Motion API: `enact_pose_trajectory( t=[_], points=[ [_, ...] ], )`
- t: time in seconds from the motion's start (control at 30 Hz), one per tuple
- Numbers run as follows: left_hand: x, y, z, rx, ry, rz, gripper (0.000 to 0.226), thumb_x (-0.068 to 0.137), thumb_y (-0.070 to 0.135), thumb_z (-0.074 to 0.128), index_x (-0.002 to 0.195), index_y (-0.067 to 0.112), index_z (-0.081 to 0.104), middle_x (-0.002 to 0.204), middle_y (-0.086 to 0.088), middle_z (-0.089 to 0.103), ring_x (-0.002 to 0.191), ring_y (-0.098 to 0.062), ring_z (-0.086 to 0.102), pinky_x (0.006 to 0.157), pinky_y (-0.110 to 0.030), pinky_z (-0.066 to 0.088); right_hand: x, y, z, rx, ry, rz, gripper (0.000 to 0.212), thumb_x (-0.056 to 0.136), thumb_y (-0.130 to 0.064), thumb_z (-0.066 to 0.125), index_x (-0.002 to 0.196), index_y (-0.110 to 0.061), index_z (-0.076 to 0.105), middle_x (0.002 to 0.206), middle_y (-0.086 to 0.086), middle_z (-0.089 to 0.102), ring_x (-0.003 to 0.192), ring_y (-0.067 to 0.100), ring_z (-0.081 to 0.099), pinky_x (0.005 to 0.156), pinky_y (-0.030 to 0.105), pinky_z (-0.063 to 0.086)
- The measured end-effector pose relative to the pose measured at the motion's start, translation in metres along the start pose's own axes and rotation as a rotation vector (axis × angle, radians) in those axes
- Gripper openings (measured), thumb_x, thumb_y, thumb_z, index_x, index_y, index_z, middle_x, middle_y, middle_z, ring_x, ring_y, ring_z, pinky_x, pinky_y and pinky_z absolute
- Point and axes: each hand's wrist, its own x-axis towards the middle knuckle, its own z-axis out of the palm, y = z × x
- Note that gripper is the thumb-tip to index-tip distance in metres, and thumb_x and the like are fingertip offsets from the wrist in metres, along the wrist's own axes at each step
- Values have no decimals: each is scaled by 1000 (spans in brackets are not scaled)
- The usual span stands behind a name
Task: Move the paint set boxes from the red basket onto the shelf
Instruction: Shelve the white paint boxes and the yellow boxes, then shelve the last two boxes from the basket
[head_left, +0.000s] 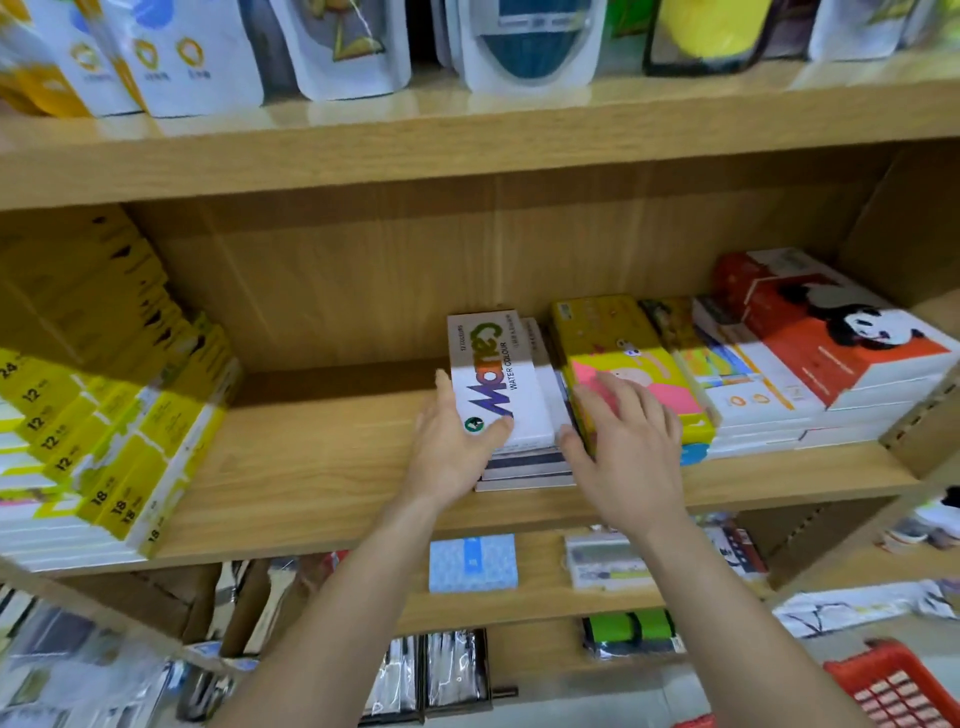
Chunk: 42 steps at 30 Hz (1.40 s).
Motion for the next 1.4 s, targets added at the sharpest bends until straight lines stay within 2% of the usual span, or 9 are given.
enact_pose_trajectory(
  t=[0.07,0.33,0.47,0.63,0.77,0.87,1.0,1.2,1.4],
  points=[
    [-1,3,2,33,-84,19,118,62,71,73,156,30,16,146,3,51,135,-24,44,109,-47,43,-2,5,4,-30,-39,1,56,95,-48,45,142,-21,59,152,9,54,142,34,44,112,50,31],
    [10,4,10,280,-87,151,129,63,65,82,160,18,11,153,5,35,128,-18,45,106,-38,46,3,17,0,-30,-132,-40,61,97,-46,31,151,-24,50,161,5,44,149,28,35,117,43,20],
    [15,4,11,420,-107,181,124,66,69,78,159,25,9,156,4,33,131,-21,44,107,-41,46,4,15,-11,-4,-174,-37,58,98,-41,51,153,-22,47,163,4,41,151,26,33,122,44,20],
    [7,12,5,464,-111,226,118,69,60,81,158,19,14,162,-5,26,143,-30,34,115,-42,35,-25,17,-33,23,-1,66,53,91,-28,68,139,-7,61,141,13,61,133,37,54,116,54,34],
    [-44,18,-4,298,95,527,81,78,53,69,147,20,42,151,-1,40,137,-21,38,111,-34,32,-75,30,-49,6,57,178,50,91,-29,67,136,-8,64,136,13,63,124,37,58,106,50,45],
    [-91,20,22,214,-124,692,55,83,49,61,130,20,59,132,6,54,124,-15,50,104,-27,38,-118,59,-59,12,108,280,49,89,-32,62,132,-10,66,129,12,65,116,36,59,97,46,48],
    [-137,13,97,353,-554,630,56,88,49,62,140,29,52,143,11,47,132,-11,44,107,-26,36,-181,119,-70,-93,82,438,45,87,-29,75,127,-10,67,124,14,66,107,40,62,89,45,51],
    [-179,-5,224,640,-862,531,66,90,52,61,145,20,46,146,-2,46,134,-22,46,104,-32,39,-293,224,-69,-96,-148,769,54,85,-30,77,130,-3,65,123,26,65,112,47,62,91,51,53],
    [-206,-33,336,726,-993,520,53,84,43,67,131,18,58,121,-11,58,118,-32,57,95,-38,46,-394,294,-22,38,-405,1031,60,91,-36,70,142,-10,56,136,20,58,124,41,56,100,43,45]
  ],
)
